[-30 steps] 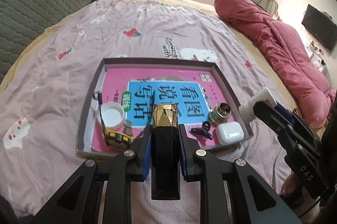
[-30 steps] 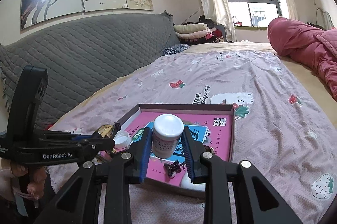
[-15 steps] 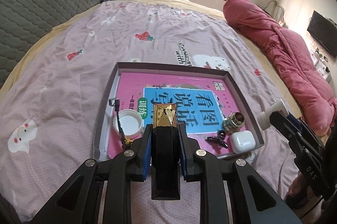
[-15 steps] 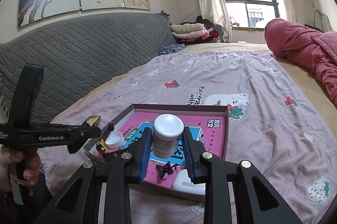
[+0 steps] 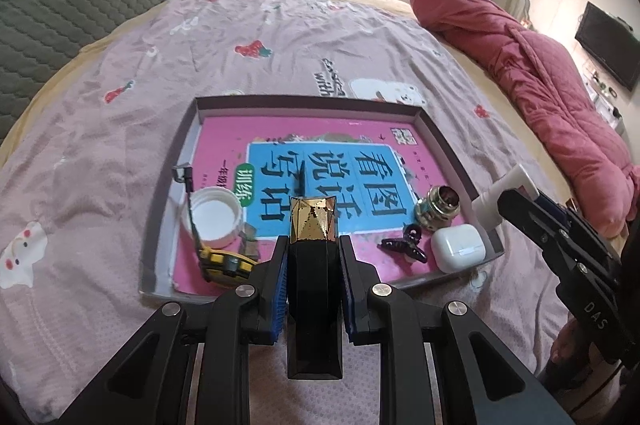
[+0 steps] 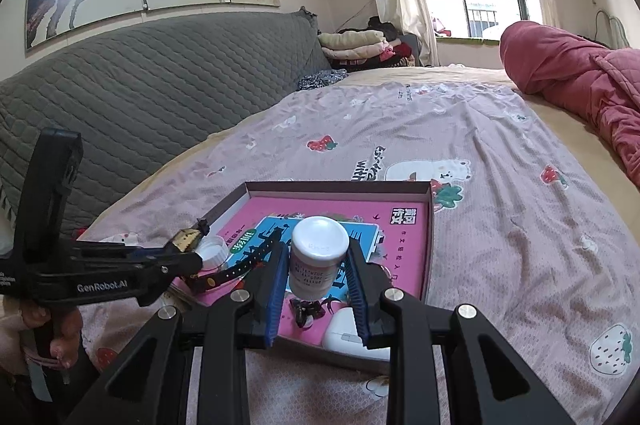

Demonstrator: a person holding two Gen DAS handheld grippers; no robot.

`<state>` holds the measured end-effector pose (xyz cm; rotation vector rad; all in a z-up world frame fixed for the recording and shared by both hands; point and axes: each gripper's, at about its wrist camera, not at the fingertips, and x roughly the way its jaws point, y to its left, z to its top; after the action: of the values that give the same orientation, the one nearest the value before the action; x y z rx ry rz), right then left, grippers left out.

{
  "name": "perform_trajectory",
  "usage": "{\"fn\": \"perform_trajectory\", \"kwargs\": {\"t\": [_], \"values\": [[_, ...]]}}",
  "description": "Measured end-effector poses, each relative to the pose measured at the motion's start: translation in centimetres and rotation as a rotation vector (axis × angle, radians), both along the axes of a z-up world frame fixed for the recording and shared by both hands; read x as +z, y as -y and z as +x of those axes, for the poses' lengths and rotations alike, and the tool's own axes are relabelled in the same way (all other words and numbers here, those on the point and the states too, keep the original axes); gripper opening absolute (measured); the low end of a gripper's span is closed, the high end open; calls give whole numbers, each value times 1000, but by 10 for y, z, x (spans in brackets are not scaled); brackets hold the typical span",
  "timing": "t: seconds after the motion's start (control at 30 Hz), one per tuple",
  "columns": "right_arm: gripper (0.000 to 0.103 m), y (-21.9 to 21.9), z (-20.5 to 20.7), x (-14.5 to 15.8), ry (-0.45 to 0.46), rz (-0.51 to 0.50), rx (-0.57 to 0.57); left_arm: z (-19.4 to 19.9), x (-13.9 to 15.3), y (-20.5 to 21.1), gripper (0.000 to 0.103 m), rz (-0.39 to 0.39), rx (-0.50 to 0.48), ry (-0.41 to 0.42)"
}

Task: Organize rigid objects
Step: 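Carry the lipstick with the left tool while the right tool carries the white jar toward the tray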

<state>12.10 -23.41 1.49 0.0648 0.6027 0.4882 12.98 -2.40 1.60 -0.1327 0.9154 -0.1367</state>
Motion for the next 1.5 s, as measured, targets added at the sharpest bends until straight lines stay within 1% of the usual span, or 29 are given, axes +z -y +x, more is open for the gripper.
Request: {"fn": "perform_trajectory", "kwargs": {"t": [0.27,0.77,1.03,1.5], "values": [[29,-2,3,-8,-31,-4,8,9,-15,4,22,-1,-9,-28],[29,-13,9,-25,-94,-48,30,17,-31,7,22,-6,-18,-49],[29,-19,11,-33,-119,-71,48,20,-32,6,22,-8,-19,-41],[29,-19,15,-42,-149,-69,40,29,-34,3,22,-5,-7,-28]]}}
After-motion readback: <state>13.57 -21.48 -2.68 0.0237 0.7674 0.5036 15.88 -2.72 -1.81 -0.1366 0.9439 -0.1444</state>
